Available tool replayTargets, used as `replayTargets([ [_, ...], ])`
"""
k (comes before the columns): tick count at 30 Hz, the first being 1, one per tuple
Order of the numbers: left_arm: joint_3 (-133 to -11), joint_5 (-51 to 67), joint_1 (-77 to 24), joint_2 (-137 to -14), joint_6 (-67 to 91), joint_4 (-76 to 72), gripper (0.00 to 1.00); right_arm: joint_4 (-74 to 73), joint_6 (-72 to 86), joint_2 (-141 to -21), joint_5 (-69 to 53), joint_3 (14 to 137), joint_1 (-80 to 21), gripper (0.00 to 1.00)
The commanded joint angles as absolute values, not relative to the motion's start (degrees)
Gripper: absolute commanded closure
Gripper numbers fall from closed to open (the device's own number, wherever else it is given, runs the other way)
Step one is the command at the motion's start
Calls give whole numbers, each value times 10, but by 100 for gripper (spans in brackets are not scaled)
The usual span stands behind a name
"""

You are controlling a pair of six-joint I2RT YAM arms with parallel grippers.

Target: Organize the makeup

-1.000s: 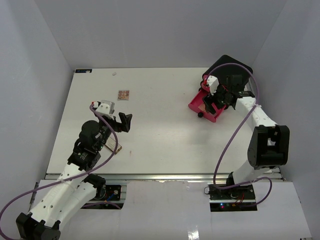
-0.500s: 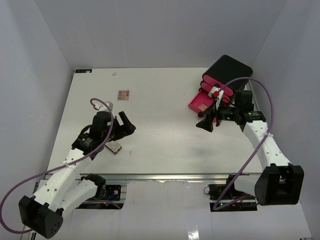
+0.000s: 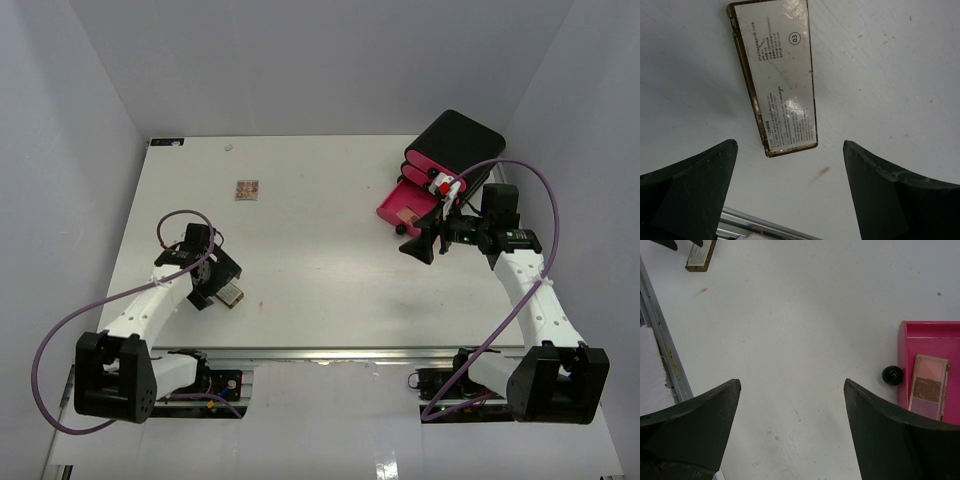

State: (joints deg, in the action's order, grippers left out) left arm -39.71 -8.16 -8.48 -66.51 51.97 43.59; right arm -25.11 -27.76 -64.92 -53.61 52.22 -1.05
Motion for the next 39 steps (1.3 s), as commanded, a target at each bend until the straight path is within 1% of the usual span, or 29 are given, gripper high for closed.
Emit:
replayTargets([
  [1, -416, -83, -63, -702, 536, 425, 2, -238, -269, -637, -561, 515, -7, 10],
  [10, -426, -83, -25, -788, 520, 391, 3, -239, -267, -640, -560, 515, 11, 10],
  [18, -441, -74, -18, -823, 513, 381, 8, -237, -267, -636, -562, 514, 17, 10],
  [20, -442, -70, -18, -832, 513, 380, 11, -238, -267, -634, -564, 514, 18, 10],
  [22, -442, -68, -18, -838, 508, 378, 17, -238, -267, -632, -564, 513, 19, 10],
  [25, -444, -70, -18, -841, 502, 379, 24, -237, -267, -631, -564, 513, 19, 10],
  [29, -444, -60, -18, -826, 501, 376, 38, -238, -268, -627, -563, 513, 20, 10],
  [33, -443, -18, -21, -783, 500, 361, 60, -238, -268, -626, -563, 513, 22, 10],
  [34, -442, 0, -24, -767, 500, 355, 65, -238, -268, -626, -563, 513, 22, 10],
  [35, -443, 25, -29, -761, 501, 349, 67, -238, -268, -625, -563, 513, 23, 10],
  [37, -458, 47, -61, -741, 513, 342, 72, -238, -268, -626, -563, 514, 24, 10],
  [39, -476, 68, -124, -732, 531, 329, 76, -238, -269, -625, -559, 515, 26, 10],
])
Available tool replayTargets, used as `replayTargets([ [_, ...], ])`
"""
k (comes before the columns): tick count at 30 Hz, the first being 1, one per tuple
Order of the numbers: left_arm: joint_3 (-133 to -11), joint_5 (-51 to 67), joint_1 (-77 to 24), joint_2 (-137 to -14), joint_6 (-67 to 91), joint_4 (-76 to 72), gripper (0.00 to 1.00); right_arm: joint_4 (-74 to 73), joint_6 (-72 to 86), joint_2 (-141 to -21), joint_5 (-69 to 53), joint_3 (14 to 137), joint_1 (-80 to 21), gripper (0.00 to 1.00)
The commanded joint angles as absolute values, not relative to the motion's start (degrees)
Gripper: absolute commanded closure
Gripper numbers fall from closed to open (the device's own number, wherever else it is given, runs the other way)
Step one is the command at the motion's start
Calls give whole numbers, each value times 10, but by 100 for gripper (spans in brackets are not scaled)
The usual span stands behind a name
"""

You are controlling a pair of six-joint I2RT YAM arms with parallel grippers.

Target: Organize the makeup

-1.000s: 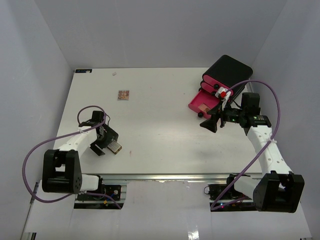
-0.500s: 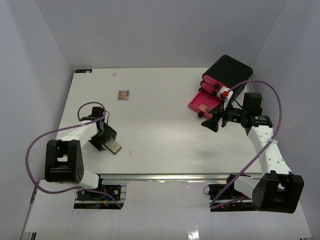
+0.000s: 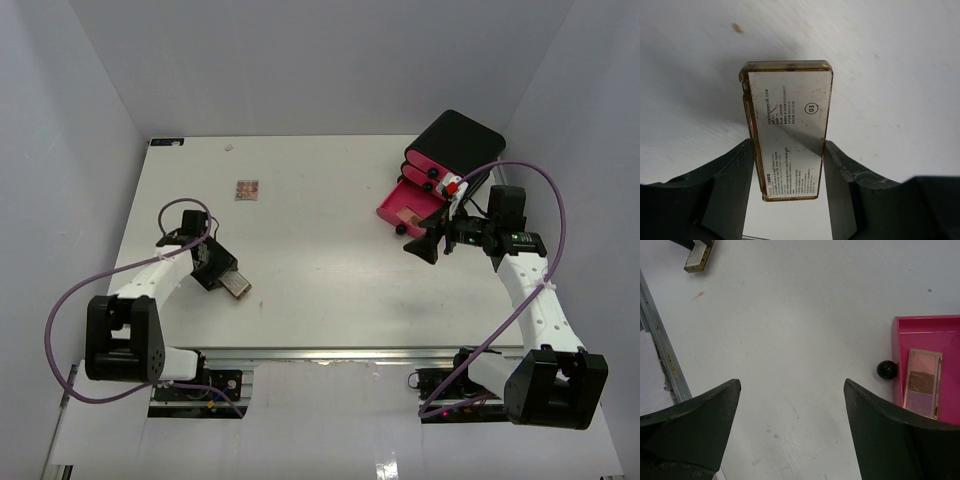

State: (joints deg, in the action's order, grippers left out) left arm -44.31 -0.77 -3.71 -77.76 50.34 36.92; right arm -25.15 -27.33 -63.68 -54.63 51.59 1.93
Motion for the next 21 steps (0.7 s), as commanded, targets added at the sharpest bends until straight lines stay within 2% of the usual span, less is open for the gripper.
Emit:
replayTargets([
  [1, -488, 73, -141, -731, 550, 314, 79, -238, -269, -625, -557, 516, 28, 10],
  [5, -527, 104, -245, -761, 619, 220, 88, -238, -269, -623, -555, 516, 41, 10],
  [10, -626, 112, -345, -864, 646, 164, 89, -237, -269, -618, -558, 516, 57, 10],
  [12, -733, 106, -384, -956, 653, 157, 89, -238, -268, -615, -562, 516, 70, 10],
  [21, -1070, 106, -435, -1212, 679, 173, 86, -237, -263, -597, -575, 516, 123, 10],
])
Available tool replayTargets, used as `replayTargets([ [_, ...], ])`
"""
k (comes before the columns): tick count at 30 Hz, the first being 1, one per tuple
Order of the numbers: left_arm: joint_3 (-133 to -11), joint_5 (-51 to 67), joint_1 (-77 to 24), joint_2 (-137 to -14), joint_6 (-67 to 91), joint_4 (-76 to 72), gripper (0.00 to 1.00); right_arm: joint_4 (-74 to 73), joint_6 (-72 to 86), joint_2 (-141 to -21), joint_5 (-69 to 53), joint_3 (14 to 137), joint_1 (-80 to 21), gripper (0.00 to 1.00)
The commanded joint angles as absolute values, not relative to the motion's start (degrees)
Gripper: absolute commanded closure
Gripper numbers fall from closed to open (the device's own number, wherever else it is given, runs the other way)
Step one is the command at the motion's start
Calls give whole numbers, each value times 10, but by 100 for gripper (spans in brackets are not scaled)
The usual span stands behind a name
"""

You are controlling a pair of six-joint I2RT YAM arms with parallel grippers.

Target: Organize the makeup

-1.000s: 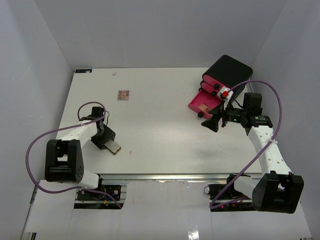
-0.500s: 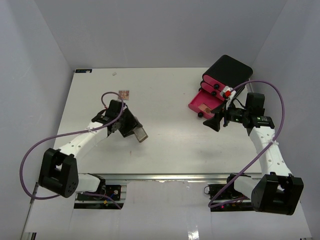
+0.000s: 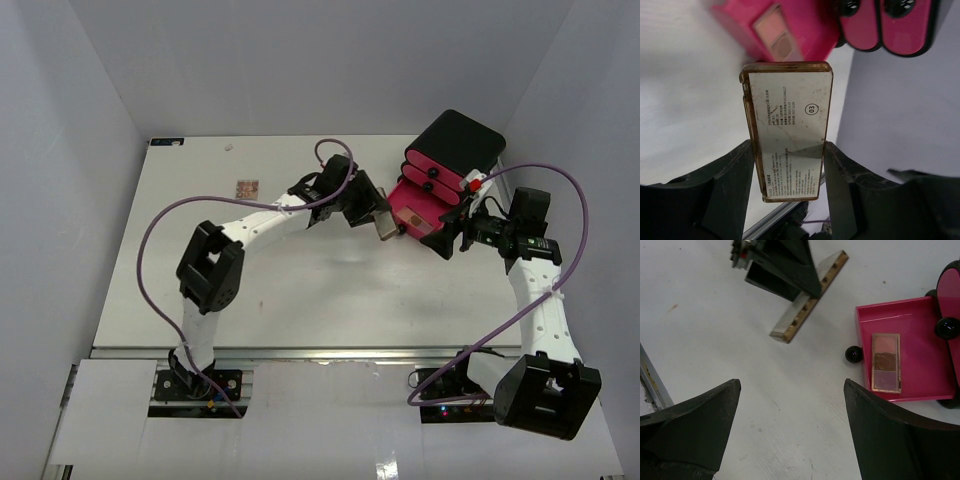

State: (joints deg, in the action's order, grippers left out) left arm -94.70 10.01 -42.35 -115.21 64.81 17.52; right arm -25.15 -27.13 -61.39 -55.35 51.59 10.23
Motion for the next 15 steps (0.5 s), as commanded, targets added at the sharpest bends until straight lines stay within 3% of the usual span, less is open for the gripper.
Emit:
replayTargets([
  [1, -1114, 107, -436, -1237, 684, 176, 86, -236, -262, -596, -577, 516, 127, 10],
  [9, -1288, 117, -436, -1394, 739, 169, 83, -236, -258, -589, -589, 516, 152, 10],
  [15, -1315, 118, -437, -1436, 786, 121, 82, -236, -257, -592, -593, 516, 156, 10],
])
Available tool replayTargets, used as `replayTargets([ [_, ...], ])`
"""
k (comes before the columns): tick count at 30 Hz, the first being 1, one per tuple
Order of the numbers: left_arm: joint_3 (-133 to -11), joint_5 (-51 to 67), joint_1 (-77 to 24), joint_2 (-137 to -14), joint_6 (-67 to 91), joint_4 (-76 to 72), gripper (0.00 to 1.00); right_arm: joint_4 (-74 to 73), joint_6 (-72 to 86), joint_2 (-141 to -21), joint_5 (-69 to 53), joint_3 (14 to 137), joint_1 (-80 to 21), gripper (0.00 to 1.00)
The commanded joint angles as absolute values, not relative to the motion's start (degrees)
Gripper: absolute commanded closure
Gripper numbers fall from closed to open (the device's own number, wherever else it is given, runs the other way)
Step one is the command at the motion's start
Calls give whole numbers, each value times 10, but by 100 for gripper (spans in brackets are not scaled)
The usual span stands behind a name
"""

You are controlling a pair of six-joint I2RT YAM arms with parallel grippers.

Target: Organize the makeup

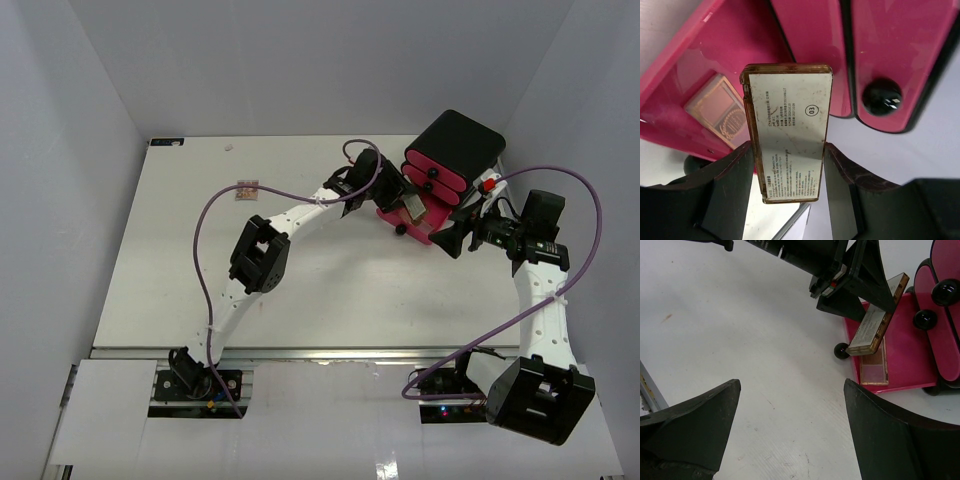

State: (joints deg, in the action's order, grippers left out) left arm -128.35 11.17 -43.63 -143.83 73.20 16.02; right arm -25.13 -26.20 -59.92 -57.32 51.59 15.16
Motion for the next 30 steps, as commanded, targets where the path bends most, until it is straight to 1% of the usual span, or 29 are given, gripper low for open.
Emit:
replayTargets([
  [1, -1316, 113, -437, -1439, 791, 113, 81, -236, -257, -593, -593, 516, 156, 10],
  [7, -1329, 95, -440, -1461, 813, 91, 74, -236, -256, -594, -596, 515, 158, 10],
  [10, -1341, 87, -444, -1474, 822, 84, 64, -236, -256, -596, -596, 515, 158, 10],
  [12, -1354, 93, -445, -1486, 824, 83, 46, -236, -256, -597, -597, 515, 159, 10],
  [14, -1358, 97, -445, -1488, 829, 83, 35, -236, -256, -598, -599, 514, 159, 10],
  [21, -1340, 85, -446, -1468, 812, 79, 27, -236, -256, -597, -602, 514, 162, 10],
  [24, -1333, 85, -446, -1462, 807, 76, 23, -236, -256, -597, -603, 513, 164, 10],
  [30, -1317, 90, -446, -1450, 803, 73, 22, -236, -256, -598, -606, 512, 167, 10],
])
